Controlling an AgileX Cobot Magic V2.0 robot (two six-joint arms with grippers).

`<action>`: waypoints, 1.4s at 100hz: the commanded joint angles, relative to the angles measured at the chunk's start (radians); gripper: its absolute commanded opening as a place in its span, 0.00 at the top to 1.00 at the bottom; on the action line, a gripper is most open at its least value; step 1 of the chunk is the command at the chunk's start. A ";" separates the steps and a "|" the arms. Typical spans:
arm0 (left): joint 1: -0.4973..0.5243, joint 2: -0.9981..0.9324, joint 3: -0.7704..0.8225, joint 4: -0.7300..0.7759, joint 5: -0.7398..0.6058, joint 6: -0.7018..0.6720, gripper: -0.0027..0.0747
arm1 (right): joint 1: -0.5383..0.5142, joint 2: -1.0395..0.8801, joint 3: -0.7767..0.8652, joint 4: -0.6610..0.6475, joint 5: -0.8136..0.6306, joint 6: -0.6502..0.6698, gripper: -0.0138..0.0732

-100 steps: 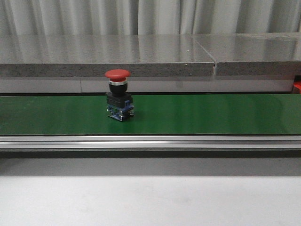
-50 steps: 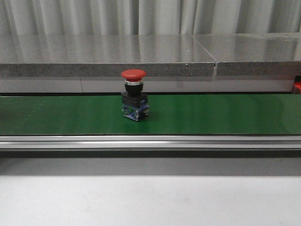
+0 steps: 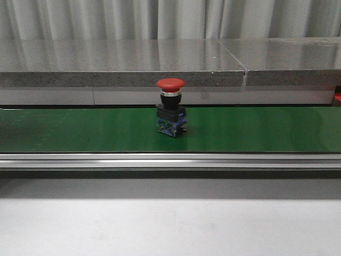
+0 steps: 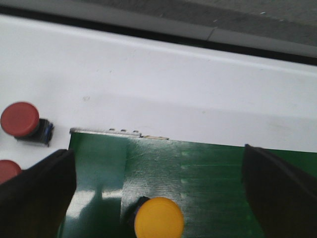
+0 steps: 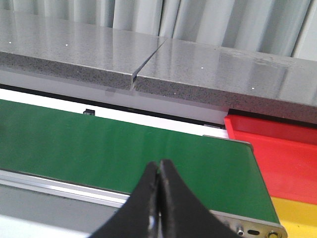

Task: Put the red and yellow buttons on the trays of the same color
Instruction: 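Grasp the yellow button with the left gripper and set it on the belt, then lower the right gripper over the red button arriving on the belt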

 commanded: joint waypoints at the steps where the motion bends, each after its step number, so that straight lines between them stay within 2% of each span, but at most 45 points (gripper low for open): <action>1: -0.038 -0.111 -0.008 -0.025 -0.044 0.035 0.14 | 0.001 -0.013 -0.010 -0.007 -0.081 -0.003 0.92; 17: -0.097 -0.261 0.073 -0.024 -0.085 0.048 0.14 | 0.001 -0.013 -0.010 -0.007 -0.081 -0.003 0.92; 35: -0.144 -0.468 0.243 -0.024 -0.167 0.048 0.14 | 0.001 -0.013 -0.010 -0.007 -0.081 -0.003 0.92; 69: -0.150 -0.865 0.565 -0.024 -0.185 0.054 0.15 | 0.001 -0.013 -0.010 -0.007 -0.144 -0.003 0.92; 74: -0.150 -0.909 0.601 -0.024 -0.185 0.054 0.19 | 0.001 -0.013 -0.010 -0.007 -0.156 -0.003 0.92; 81: -0.150 -0.961 0.645 -0.024 -0.185 0.054 0.31 | 0.001 -0.013 -0.010 -0.007 -0.159 -0.003 0.92; 88: -0.150 -1.002 0.682 -0.024 -0.185 0.054 0.49 | 0.001 -0.013 -0.010 -0.007 -0.152 -0.003 0.92; 104: -0.150 -1.039 0.726 -0.024 -0.185 0.054 0.98 | 0.001 -0.013 -0.024 0.009 -0.134 -0.003 0.92; 122: -0.150 -1.039 0.731 -0.024 -0.185 0.054 0.99 | 0.001 0.039 -0.145 0.079 0.009 -0.003 0.92; 140: -0.150 -1.039 0.731 -0.026 -0.185 0.054 0.99 | 0.001 0.254 -0.371 0.148 0.306 -0.003 0.92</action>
